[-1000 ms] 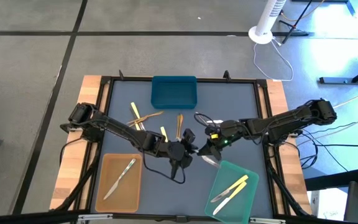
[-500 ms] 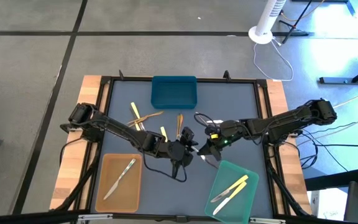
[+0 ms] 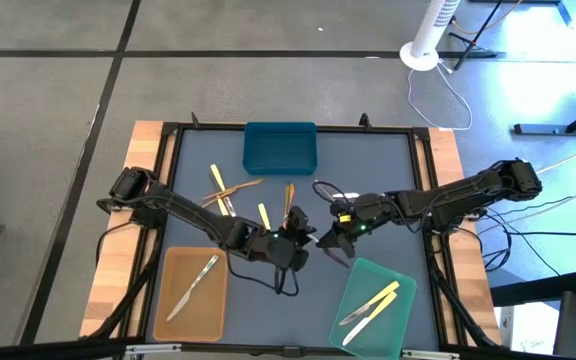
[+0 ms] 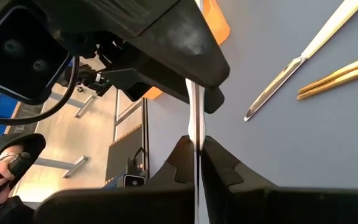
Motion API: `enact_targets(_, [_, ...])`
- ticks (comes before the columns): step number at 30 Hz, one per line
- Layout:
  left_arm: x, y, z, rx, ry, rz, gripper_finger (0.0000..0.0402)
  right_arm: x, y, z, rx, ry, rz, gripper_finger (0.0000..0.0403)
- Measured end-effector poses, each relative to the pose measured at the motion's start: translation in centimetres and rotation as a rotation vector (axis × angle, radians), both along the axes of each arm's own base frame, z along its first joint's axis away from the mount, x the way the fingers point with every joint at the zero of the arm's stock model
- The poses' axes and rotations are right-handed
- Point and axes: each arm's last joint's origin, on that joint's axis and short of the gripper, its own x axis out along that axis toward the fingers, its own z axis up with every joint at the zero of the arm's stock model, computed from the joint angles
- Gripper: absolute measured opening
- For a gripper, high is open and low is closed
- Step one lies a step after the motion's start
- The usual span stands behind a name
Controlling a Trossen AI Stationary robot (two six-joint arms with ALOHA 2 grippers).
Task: Sort silverware by color (type)
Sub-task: Put the green patterned knife into the orange bin
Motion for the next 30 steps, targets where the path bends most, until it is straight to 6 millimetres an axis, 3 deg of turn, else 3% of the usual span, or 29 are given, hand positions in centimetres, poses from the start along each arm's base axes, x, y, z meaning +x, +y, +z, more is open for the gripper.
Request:
enact_targets(17, [-0.4, 0.1, -0.2, 0.053, -0.004, 0.114, 0.0115, 0.0, -0.1, -0.1, -0.007, 0.006, -0.009, 0.0000])
enact_targets(30, [-1.7, 0.4, 1.1, 0.053, 0.016, 0.142, 0.0115, 0.0, 0.0, 0.1, -0.002, -0.004, -0.003, 0.0000])
